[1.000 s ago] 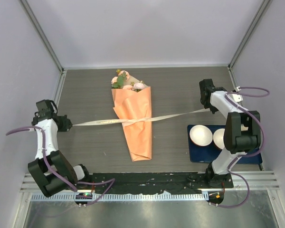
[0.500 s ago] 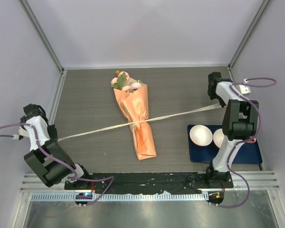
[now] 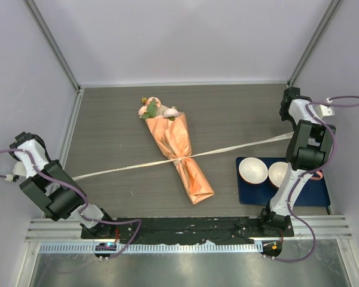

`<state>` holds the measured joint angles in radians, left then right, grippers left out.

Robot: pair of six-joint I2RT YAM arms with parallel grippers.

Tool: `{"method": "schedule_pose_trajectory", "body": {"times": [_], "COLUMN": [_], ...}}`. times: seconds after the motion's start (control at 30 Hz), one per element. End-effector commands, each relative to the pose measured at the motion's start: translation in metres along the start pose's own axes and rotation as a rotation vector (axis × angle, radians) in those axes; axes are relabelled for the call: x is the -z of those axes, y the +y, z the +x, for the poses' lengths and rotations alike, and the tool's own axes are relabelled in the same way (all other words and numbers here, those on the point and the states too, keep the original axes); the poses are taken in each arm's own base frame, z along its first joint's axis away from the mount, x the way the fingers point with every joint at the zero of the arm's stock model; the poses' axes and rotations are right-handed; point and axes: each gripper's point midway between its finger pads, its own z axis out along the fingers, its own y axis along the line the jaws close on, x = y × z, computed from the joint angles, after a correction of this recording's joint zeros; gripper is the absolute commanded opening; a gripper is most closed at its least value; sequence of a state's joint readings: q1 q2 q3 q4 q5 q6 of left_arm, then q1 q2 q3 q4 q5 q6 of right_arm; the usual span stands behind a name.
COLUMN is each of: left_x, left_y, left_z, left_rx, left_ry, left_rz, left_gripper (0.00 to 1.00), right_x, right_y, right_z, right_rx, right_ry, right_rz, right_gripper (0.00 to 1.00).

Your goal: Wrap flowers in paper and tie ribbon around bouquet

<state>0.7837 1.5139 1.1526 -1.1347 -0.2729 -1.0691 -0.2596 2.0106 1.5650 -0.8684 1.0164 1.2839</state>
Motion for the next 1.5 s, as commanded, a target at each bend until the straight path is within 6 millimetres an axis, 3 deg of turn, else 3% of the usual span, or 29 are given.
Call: {"method": "schedule_pose_trajectory", "body": {"times": [0.0,0.2,0.3,0.37,0.5,0.53,0.57,0.7,0.77,0.8,0.83,0.9,0.93,0.97,1.0,1.03,1.1,1.13,1.2,1.27,1.3,1.33,1.37,1.43,1.47], "left_x": [0.012,0.015,0.010,0.009,0.012,0.016,0.021,0.039,0.038,0.040,0.041,0.048,0.060,0.064,0.069,0.077,0.086,0.095,0.104,0.110,0.117,0.123,0.114,0.109,0.097], "left_y": [-0.001,0.009,0.009,0.001,-0.027,-0.042,-0.055,-0.098,-0.110,-0.113,-0.110,-0.108,-0.107,-0.105,-0.102,-0.099,-0.089,-0.085,-0.069,-0.040,-0.037,-0.021,-0.008,0.007,0.014], "left_z": [-0.075,-0.096,-0.095,-0.088,-0.056,-0.053,-0.038,0.002,0.016,0.022,0.031,0.039,0.054,0.066,0.077,0.103,0.130,0.159,0.203,0.257,0.276,0.303,0.314,0.328,0.330], "left_rx": [0.147,0.182,0.182,0.161,0.044,0.026,-0.041,-0.211,-0.249,-0.293,-0.327,-0.385,-0.439,-0.475,-0.504,-0.572,-0.635,-0.707,-0.789,-0.848,-0.872,-0.871,-0.869,-0.829,-0.755], "left_ry": [-0.251,-0.284,-0.274,-0.258,-0.239,-0.250,-0.240,-0.142,-0.077,-0.053,-0.032,-0.042,-0.047,-0.032,-0.025,0.007,0.045,0.084,0.212,0.361,0.390,0.445,0.462,0.458,0.473], "left_rz": [-0.004,-0.065,-0.065,-0.022,0.080,0.142,0.183,0.348,0.401,0.429,0.412,0.423,0.457,0.467,0.479,0.508,0.555,0.599,0.666,0.685,0.732,0.726,0.697,0.670,0.611], "left_gripper": [0.00,0.00,0.00,0.00,0.00,0.00,0.00,0.00,0.02,0.09,0.25,0.45,0.59,0.61,0.67,0.68,0.69,0.68,0.69,0.69,0.69,0.70,0.71,0.79,0.89], "right_x": [-0.027,-0.053,-0.060,-0.054,-0.016,0.002,0.015,0.060,0.080,0.093,0.105,0.129,0.138,0.154,0.162,0.169,0.198,0.206,0.250,0.277,0.299,0.308,0.329,0.337,0.342], "right_y": [0.013,0.009,0.007,0.013,0.037,0.046,0.053,0.065,0.072,0.073,0.078,0.079,0.077,0.078,0.073,0.065,0.048,0.029,0.005,-0.030,-0.047,-0.074,-0.078,-0.098,-0.102], "right_z": [-0.059,-0.063,-0.066,-0.062,-0.052,-0.043,-0.044,-0.034,-0.017,-0.022,-0.011,-0.008,-0.008,0.012,0.019,0.024,0.052,0.059,0.089,0.110,0.127,0.152,0.150,0.164,0.161], "right_rx": [-0.158,-0.193,-0.192,-0.179,-0.117,-0.090,-0.060,0.018,0.055,0.095,0.126,0.218,0.251,0.331,0.396,0.448,0.576,0.633,0.712,0.714,0.713,0.739,0.650,0.639,0.590], "right_ry": [-0.177,-0.146,-0.146,-0.142,-0.186,-0.187,-0.195,-0.165,-0.096,-0.086,-0.025,0.030,0.056,0.159,0.183,0.208,0.312,0.338,0.450,0.571,0.702,0.806,0.880,0.924,0.943], "right_rz": [0.036,0.066,0.076,0.059,-0.025,-0.067,-0.101,-0.210,-0.303,-0.352,-0.414,-0.499,-0.526,-0.610,-0.639,-0.659,-0.754,-0.789,-0.947,-1.035,-1.103,-1.121,-1.168,-1.161,-1.161], "right_gripper": [0.00,0.00,0.00,0.00,0.00,0.00,0.00,0.00,0.03,0.11,0.32,0.58,0.85,0.92,0.93,0.94,0.94,0.94,0.95,0.94,0.95,0.95,0.95,0.94,0.95]}}
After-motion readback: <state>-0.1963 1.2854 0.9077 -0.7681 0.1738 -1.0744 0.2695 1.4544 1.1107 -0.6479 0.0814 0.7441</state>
